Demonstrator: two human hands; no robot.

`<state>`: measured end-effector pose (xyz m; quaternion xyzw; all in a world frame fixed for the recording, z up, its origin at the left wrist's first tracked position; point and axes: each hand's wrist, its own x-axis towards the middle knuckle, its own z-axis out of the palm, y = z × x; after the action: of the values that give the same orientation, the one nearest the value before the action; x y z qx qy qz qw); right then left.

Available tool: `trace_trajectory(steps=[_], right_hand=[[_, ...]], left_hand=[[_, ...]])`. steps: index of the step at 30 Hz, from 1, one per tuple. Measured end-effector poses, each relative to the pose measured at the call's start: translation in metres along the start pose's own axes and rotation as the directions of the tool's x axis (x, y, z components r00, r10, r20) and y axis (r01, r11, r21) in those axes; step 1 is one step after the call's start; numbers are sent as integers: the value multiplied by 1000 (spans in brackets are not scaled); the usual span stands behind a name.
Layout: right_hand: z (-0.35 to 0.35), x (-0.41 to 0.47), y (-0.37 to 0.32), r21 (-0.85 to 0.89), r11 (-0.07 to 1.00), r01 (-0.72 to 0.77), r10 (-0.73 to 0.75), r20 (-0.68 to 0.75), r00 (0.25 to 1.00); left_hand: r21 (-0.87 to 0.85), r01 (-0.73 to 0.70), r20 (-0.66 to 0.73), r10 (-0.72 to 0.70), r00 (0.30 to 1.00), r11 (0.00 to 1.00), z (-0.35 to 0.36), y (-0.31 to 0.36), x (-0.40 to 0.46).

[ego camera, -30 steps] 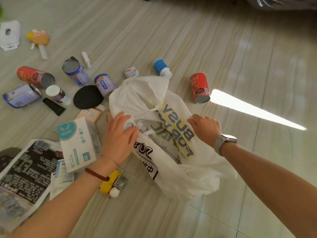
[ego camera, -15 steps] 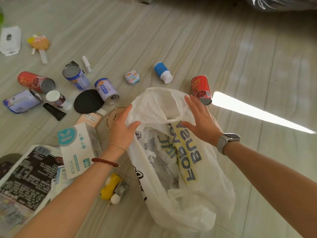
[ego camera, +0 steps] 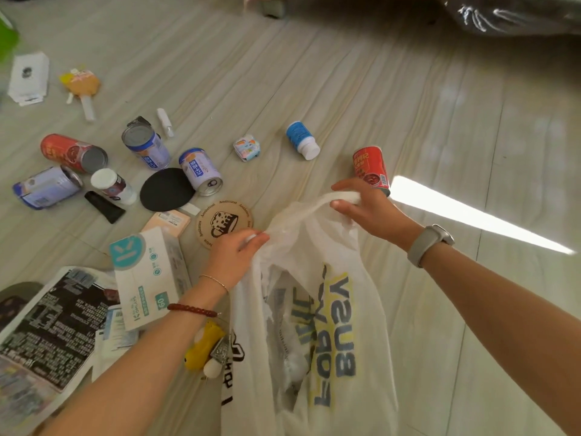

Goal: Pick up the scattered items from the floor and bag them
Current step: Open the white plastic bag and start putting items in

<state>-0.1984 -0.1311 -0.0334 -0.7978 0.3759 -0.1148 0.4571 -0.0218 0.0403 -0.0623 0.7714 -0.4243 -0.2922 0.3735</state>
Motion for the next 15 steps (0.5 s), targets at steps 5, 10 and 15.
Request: trace_trajectory(steps=[5,10,15], right_hand=[[-1,-4,15,179,982,-66,102,-199,975],[5,-6,31,99,970,-223,242,-270,932],[6,-20,23,-93,987,-131,96,-310,946]], left_hand=[[-546,345,31,-393,919,763,0,11,0],[-577,321,-13,-401,916,751,6,16,-1],[-595,265,1,-328,945,759,4,19,-3]])
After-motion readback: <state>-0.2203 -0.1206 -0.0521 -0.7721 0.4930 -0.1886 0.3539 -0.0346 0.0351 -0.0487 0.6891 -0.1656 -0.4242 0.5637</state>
